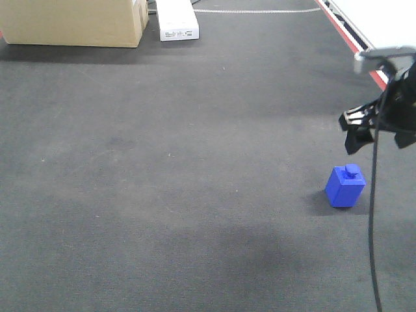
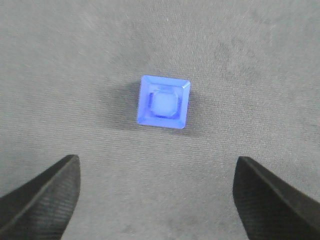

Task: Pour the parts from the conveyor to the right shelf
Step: 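Lower the open right gripper over the blue bottle-shaped part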

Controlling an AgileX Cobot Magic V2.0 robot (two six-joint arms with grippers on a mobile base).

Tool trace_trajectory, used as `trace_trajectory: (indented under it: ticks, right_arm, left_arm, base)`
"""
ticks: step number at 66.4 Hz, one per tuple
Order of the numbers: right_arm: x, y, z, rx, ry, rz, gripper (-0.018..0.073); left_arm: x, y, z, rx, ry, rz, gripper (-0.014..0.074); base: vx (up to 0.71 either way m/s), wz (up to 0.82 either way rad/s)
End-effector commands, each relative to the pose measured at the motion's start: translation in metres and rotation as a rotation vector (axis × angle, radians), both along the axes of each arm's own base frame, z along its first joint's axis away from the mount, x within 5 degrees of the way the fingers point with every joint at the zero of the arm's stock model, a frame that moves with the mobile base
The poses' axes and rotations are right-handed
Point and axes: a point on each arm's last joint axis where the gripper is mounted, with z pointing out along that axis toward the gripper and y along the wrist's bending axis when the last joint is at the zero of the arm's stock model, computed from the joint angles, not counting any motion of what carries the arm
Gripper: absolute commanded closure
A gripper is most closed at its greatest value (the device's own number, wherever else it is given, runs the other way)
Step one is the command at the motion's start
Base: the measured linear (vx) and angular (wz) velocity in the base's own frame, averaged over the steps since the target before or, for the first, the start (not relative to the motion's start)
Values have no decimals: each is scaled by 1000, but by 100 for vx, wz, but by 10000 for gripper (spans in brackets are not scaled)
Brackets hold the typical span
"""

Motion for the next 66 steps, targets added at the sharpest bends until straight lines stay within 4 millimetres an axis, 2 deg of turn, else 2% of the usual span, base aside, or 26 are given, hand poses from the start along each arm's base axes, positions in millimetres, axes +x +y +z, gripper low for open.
trace_trajectory:
  ticks: [1, 18, 31, 37, 52, 66]
  right_arm:
    - [0, -5, 3, -36, 32, 1, -24]
    - [18, -5, -31, -33, 126, 0, -24]
    - [29, -20, -49, 55, 135, -53, -24]
    - [32, -23, -53, 96, 131, -45, -24]
    - [36, -11, -54, 95, 95, 29, -24]
    - [45, -12, -62, 97, 115, 4, -24]
  left_arm:
    - [1, 0, 13, -17, -81, 3, 603]
    - [1, 0, 13, -17, -81, 3, 603]
    - [1, 0, 13, -17, -81, 3, 603]
    - [1, 0, 13, -17, -81, 3, 603]
    - [1, 0, 13, -17, -81, 3, 603]
    - [1, 0, 13, -17, -81, 3, 603]
  base:
    - [0, 0]
    - [0, 0]
    - [0, 0]
    - [0, 0]
    - [0, 0]
    - [0, 0]
